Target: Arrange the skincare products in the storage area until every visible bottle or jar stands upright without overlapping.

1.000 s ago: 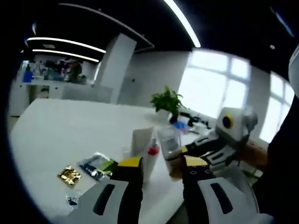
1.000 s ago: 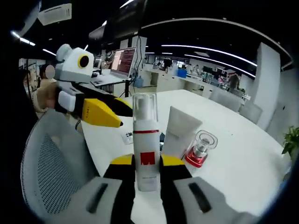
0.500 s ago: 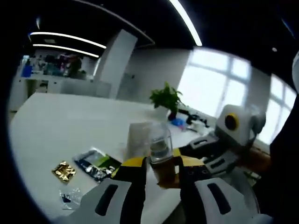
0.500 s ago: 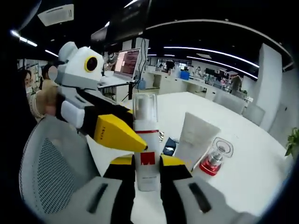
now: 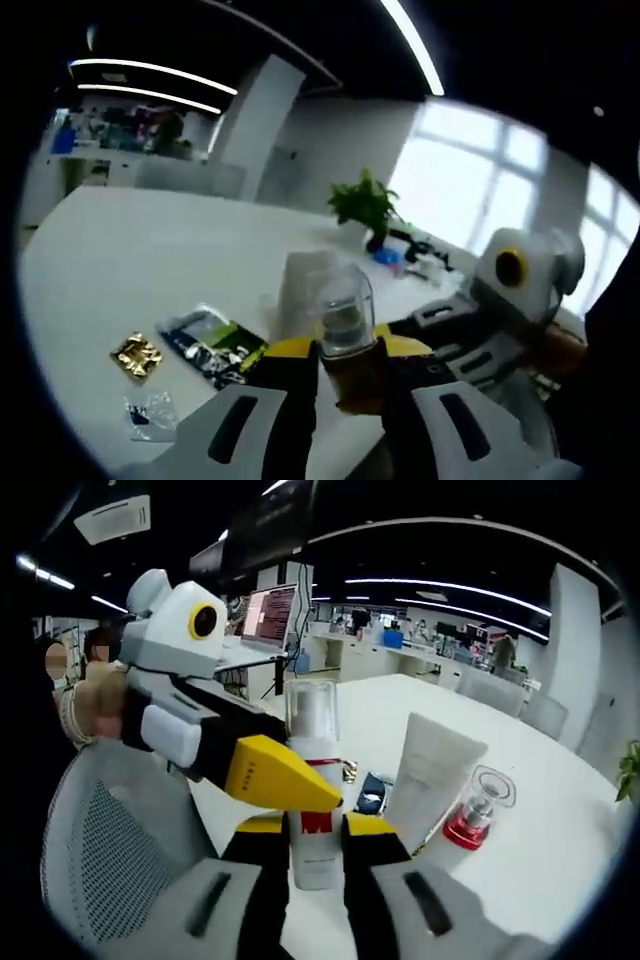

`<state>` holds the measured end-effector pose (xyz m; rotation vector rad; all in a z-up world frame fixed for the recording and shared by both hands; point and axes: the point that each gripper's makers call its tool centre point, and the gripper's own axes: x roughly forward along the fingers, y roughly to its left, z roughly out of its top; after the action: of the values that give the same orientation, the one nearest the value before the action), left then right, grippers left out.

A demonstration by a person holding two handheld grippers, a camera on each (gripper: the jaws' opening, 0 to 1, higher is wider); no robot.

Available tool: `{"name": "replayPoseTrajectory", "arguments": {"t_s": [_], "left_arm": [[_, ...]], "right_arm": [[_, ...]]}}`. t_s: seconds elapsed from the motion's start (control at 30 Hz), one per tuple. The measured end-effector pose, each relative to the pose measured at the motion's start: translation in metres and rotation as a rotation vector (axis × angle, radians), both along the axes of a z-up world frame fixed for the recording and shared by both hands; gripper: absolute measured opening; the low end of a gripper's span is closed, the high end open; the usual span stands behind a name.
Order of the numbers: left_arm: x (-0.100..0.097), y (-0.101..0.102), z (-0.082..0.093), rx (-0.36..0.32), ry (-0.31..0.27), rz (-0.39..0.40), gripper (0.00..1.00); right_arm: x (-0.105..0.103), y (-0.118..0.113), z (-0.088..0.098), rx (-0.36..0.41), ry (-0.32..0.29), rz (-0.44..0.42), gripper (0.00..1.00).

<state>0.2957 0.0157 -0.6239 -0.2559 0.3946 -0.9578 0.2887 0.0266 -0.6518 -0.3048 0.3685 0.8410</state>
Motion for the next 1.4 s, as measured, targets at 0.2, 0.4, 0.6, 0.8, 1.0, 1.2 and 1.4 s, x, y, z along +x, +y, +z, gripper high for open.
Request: {"name": "replayPoseTrajectory", "arguments": {"t_s": [0.2, 0.4, 0.6, 0.8, 1.0, 1.2, 1.4], "left_arm": [[0.001, -0.005, 0.003, 0.042, -0.04, -0.029, 0.18], [0.006, -0.009, 0.007, 0.072, -0.091, -0.06, 0.17], [0.025, 0.001, -0.006, 0.146, -0.101, -0.043, 0.17], [0.024, -0.002, -0.029, 0.273, -0.144, -0.13, 0.18], [0.008, -0.016, -0.053, 0.4, -0.186, -0.276, 0.18], [-0.006, -0.029, -0.054, 0.417, -0.23, -0.387, 0.18], [-0.02, -0.039, -0.057, 0.423, -0.268, -0.517, 0.18]], "right_arm": [[0.003, -0.004, 0.001, -0.022, -0.048, 0.0, 0.19], [0.004, -0.011, 0.005, -0.026, -0.08, -0.005, 0.2], [0.001, -0.032, -0.006, -0.054, -0.038, -0.045, 0.21], [0.002, -0.051, 0.008, 0.058, -0.013, -0.112, 0.21], [0.002, -0.046, 0.021, 0.155, -0.022, -0.087, 0.24], [-0.003, -0.028, 0.024, 0.19, -0.032, -0.016, 0.3], [0.001, -0.023, 0.025, 0.202, -0.027, 0.008, 0.28]]}}
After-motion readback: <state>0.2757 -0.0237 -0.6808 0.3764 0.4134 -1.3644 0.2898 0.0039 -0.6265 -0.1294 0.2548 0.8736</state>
